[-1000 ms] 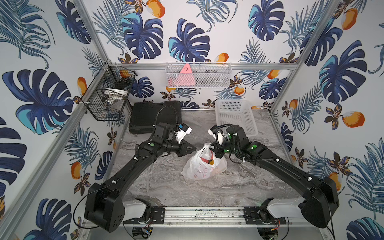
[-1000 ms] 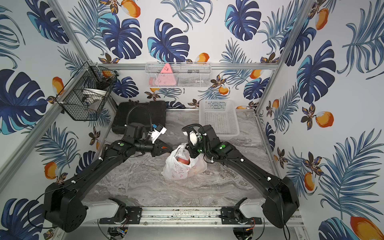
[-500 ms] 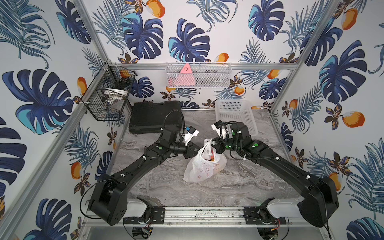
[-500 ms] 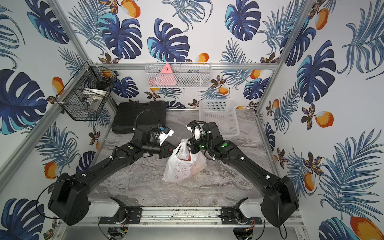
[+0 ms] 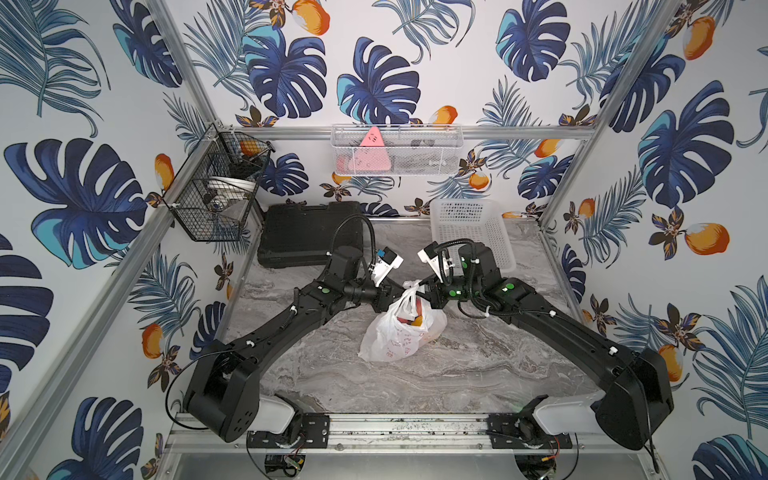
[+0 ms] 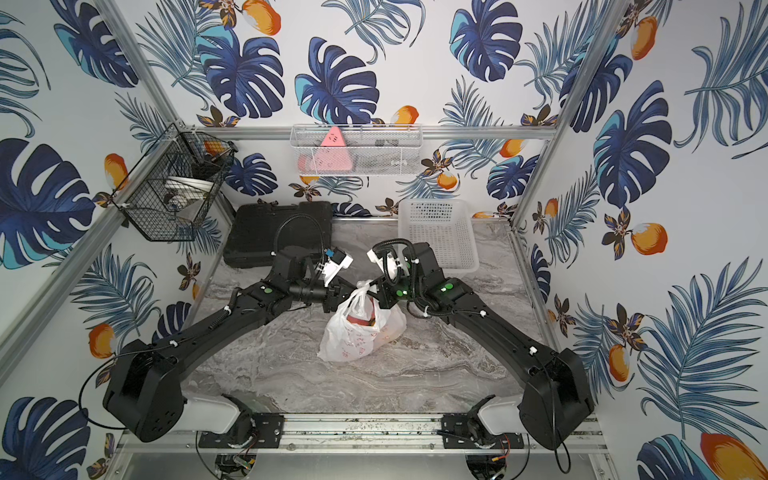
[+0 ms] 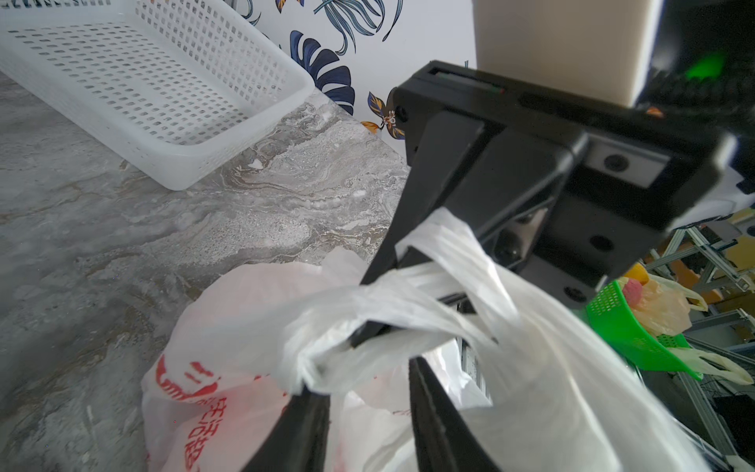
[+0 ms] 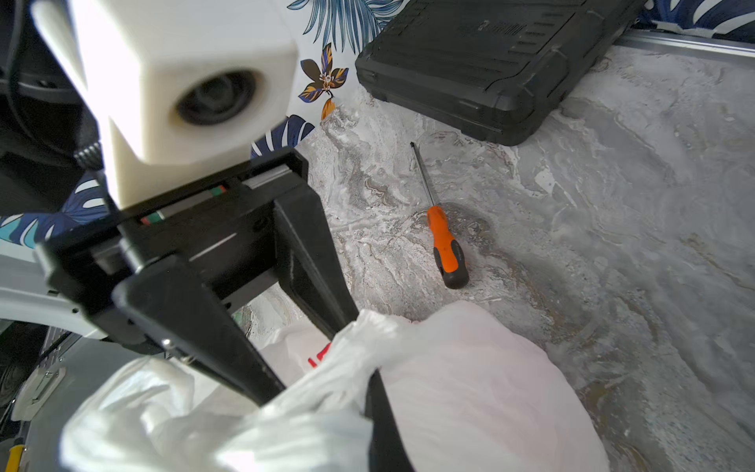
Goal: Place the peach into a plastic bag & tie a knot
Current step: Tie the plastic bag at the center of the board.
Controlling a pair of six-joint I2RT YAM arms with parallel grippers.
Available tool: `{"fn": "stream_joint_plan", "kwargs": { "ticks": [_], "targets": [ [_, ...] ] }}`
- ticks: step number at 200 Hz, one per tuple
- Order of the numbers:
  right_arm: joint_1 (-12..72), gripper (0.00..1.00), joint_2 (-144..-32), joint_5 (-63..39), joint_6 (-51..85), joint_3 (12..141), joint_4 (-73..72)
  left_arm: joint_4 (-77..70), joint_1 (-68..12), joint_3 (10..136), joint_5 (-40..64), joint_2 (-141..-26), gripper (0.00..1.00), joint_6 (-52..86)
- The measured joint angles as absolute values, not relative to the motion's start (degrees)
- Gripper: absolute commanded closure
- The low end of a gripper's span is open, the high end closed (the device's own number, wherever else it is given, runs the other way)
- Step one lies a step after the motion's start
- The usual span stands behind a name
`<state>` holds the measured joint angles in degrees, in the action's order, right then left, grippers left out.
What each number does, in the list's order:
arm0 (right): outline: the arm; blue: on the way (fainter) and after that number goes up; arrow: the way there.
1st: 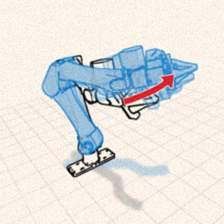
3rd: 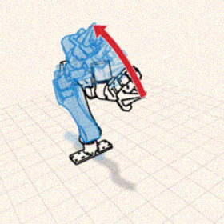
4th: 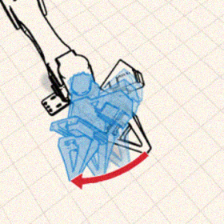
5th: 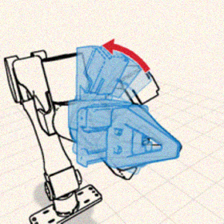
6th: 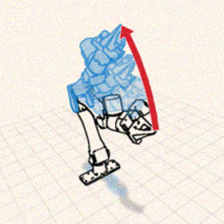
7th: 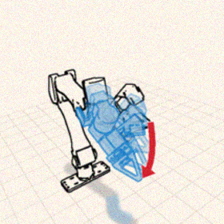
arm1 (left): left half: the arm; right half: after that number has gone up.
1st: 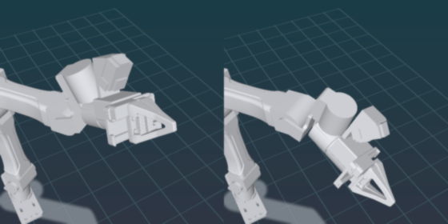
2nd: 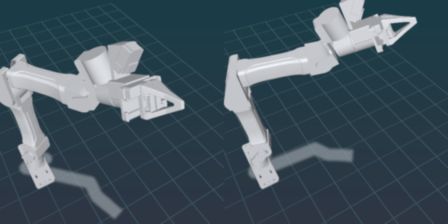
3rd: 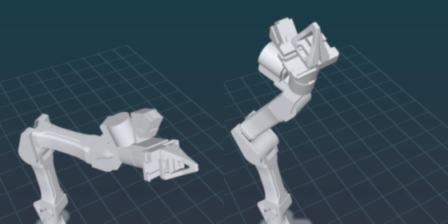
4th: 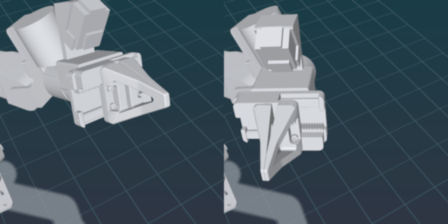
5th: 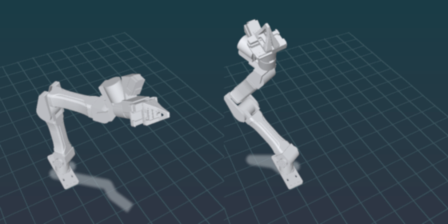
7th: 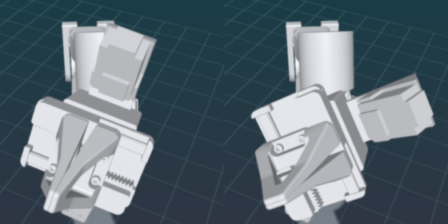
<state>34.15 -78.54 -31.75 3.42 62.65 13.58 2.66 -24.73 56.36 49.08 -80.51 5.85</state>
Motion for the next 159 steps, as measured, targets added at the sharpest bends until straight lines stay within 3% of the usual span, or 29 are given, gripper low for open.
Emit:
{"fn": "stream_joint_plan", "kwargs": {
  "ticks": [41,89,103,159],
  "targets": [
    [34.1,1.00,-79.9,-34.3,2.9,63.7,15.4,4.1,-24.7,57.0,48.9,-81.1,0.71,4.2],
    [33.9,1.00,-81.1,-35.5,2.3,64.1,16.4,7.1,-24.6,57.0,49.1,-80.4,0.96,2.8],
    [33.8,0.94,-81.1,-35.9,1.9,64.1,17.0,8.8,-24.4,57.3,48.5,-79.9,1.00,1.5],
    [33.7,0.72,-79.8,-35.4,-0.2,64.2,20.5,10.7,-23.8,58.6,47.9,-78.7,1.00,-0.5]
  ]
}}
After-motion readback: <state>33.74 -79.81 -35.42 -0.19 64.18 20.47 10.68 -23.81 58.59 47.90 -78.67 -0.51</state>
